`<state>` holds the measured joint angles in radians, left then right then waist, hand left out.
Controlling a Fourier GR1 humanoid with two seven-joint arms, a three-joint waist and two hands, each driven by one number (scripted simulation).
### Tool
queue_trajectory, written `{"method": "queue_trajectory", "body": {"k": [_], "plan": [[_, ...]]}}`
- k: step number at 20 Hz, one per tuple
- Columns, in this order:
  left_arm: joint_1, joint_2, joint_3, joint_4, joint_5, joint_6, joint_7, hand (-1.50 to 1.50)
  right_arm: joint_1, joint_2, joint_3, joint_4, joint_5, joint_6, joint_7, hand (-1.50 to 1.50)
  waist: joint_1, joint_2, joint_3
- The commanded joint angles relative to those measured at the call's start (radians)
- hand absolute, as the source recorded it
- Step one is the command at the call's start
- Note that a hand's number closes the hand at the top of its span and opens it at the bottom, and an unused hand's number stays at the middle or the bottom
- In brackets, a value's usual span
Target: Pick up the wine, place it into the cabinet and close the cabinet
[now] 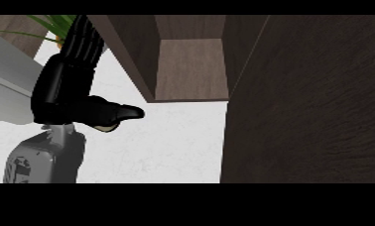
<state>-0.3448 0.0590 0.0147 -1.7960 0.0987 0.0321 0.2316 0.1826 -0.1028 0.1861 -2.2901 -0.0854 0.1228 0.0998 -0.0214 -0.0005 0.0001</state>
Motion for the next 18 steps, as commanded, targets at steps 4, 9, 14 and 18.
{"method": "queue_trajectory", "body": {"k": [4,9,14,18], "plan": [[-0.149,-0.057,-0.052,-0.062,-0.017,0.128,0.248,-1.5,0.049,-0.023,0.05,-0.21,-0.068,0.005,0.189,-1.5,0.015,-0.002,0.0],[-0.18,-0.058,-0.09,-0.122,-0.063,0.175,0.356,-1.5,0.162,-0.032,0.136,-0.353,-0.034,0.008,0.23,-1.5,0.005,-0.005,0.0],[-0.169,-0.058,-0.205,-0.213,-0.127,0.282,0.426,-1.5,0.073,0.001,0.163,-0.325,0.013,-0.053,0.287,-1.5,0.012,-0.004,0.0],[-0.109,-0.058,-0.209,-0.302,-0.131,0.272,0.489,-1.5,0.073,-0.02,0.178,-0.371,0.029,-0.061,0.332,-1.5,0.017,-0.004,-0.001]]}}
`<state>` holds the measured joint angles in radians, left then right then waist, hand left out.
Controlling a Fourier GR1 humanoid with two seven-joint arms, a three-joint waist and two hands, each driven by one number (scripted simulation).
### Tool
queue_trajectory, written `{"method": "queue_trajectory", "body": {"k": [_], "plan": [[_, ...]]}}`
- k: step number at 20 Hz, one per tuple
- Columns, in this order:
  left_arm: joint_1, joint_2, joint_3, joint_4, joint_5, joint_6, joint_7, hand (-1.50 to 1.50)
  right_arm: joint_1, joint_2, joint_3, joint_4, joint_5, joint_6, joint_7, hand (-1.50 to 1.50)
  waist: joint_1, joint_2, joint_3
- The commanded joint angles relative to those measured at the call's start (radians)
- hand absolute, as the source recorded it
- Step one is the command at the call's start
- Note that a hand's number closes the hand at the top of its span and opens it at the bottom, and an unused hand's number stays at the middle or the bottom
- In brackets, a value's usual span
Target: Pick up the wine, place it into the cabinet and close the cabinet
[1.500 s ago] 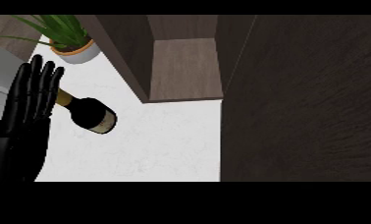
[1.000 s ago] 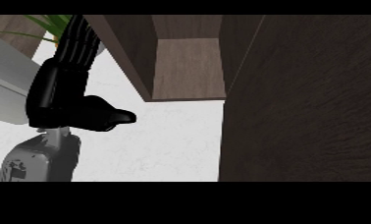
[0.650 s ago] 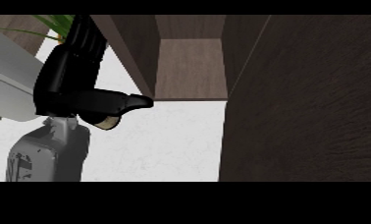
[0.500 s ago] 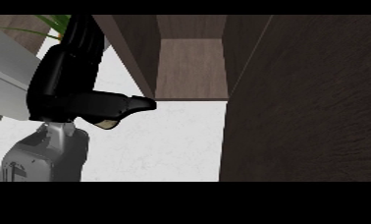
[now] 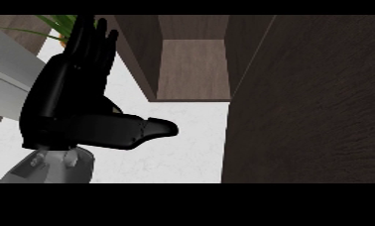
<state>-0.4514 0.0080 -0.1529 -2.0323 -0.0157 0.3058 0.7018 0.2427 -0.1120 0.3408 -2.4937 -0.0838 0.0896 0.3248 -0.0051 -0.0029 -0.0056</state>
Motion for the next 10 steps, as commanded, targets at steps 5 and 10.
{"method": "queue_trajectory", "body": {"k": [5,10], "plan": [[-0.079,-0.008,-0.063,-0.025,-0.076,0.087,0.072,-1.5,-0.008,-0.023,0.004,-0.224,-0.005,-0.058,0.177,-1.5,-0.003,0.0,0.005],[-0.129,0.009,-0.066,-0.112,-0.137,0.095,0.18,-1.5,-0.011,-0.028,0.052,-0.242,0.046,-0.083,0.21,-1.5,0.002,-0.003,0.005]]}}
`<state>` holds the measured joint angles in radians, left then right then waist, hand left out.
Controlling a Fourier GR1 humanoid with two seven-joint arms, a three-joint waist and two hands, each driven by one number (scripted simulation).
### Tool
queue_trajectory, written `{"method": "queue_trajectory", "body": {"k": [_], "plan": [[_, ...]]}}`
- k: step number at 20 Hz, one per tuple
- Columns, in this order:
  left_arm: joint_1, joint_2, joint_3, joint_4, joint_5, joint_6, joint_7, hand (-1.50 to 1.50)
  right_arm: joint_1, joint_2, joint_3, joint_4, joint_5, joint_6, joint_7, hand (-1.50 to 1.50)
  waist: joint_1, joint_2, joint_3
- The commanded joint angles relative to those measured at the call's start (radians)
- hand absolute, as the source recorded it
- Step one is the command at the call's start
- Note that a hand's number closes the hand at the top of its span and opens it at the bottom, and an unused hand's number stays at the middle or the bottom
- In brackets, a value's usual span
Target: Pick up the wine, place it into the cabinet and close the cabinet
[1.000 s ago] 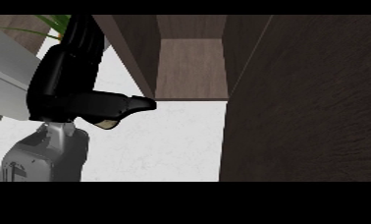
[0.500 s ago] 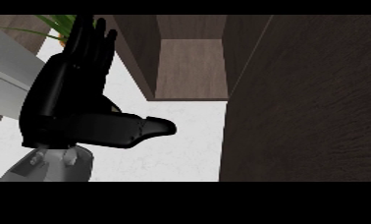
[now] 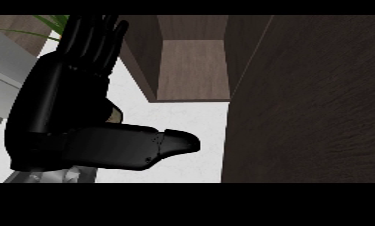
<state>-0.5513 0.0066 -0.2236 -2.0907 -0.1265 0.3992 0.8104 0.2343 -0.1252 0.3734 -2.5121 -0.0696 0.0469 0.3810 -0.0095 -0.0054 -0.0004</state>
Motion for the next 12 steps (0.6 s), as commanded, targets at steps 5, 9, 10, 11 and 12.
{"method": "queue_trajectory", "body": {"k": [5,9,10,11,12], "plan": [[0.023,0.021,0.024,-0.082,-0.052,0.001,0.08,-1.5,-0.009,-0.011,0.014,-0.194,0.016,-0.05,0.111,-1.5,0.006,0.001,0.0],[0.013,0.06,0.046,-0.127,-0.068,-0.024,0.141,-1.5,-0.025,-0.046,-0.031,-0.243,-0.019,-0.05,0.162,-1.5,0.005,0.0,0.0],[0.018,0.078,0.116,-0.122,-0.014,-0.038,0.139,-1.5,-0.035,-0.028,0.031,-0.233,0.028,-0.068,0.174,-1.5,0.004,0.001,-0.001],[-0.011,0.084,0.12,-0.088,-0.042,-0.032,0.155,-1.5,0.024,-0.045,0.037,-0.253,0.038,-0.062,0.155,-1.5,-0.004,-0.001,0.0],[0.014,0.076,0.118,-0.058,-0.019,-0.043,0.079,-1.5,-0.009,-0.053,-0.003,-0.222,0.008,-0.048,0.135,-1.5,-0.003,0.003,0.0]]}}
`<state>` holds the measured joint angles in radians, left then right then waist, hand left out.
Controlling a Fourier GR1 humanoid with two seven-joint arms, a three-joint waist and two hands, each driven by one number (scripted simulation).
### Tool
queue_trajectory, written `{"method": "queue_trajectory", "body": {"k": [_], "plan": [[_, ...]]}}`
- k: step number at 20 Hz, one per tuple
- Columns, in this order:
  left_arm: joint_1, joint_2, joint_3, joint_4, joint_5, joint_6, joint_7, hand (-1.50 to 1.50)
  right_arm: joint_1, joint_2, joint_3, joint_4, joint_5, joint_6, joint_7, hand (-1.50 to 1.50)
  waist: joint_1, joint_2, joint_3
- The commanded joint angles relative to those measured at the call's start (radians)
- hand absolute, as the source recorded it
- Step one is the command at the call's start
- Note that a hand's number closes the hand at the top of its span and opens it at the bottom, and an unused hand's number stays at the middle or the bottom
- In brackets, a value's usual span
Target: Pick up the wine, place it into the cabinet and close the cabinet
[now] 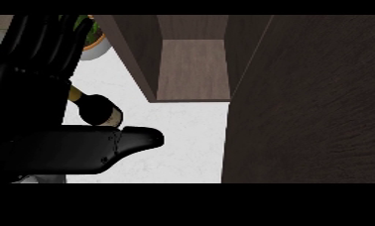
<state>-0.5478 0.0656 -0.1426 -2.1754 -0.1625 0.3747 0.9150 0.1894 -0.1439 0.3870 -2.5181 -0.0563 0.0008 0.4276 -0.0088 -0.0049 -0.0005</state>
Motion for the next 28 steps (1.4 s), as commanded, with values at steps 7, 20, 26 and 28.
{"method": "queue_trajectory", "body": {"k": [7,20,26,28], "plan": [[0.057,0.056,0.076,0.008,0.014,-0.038,-0.037,-1.5,0.072,-0.048,0.021,-0.249,0.009,-0.015,0.082,-1.5,-0.007,0.001,0.0],[0.205,0.177,0.34,0.013,0.23,-0.173,-0.14,-1.5,-0.008,-0.059,-0.006,-0.267,-0.011,-0.059,0.156,-1.5,-0.002,0.001,-0.001],[0.323,0.187,0.406,0.068,0.314,-0.261,-0.258,-1.5,-0.022,-0.048,0.048,-0.23,0.038,-0.078,0.14,-1.5,0.001,0.001,-0.001],[0.295,0.17,0.387,0.129,0.3,-0.253,-0.273,-1.5,-0.075,-0.046,0.031,-0.243,0.022,-0.094,0.194,-1.5,-0.002,0.002,-0.001]]}}
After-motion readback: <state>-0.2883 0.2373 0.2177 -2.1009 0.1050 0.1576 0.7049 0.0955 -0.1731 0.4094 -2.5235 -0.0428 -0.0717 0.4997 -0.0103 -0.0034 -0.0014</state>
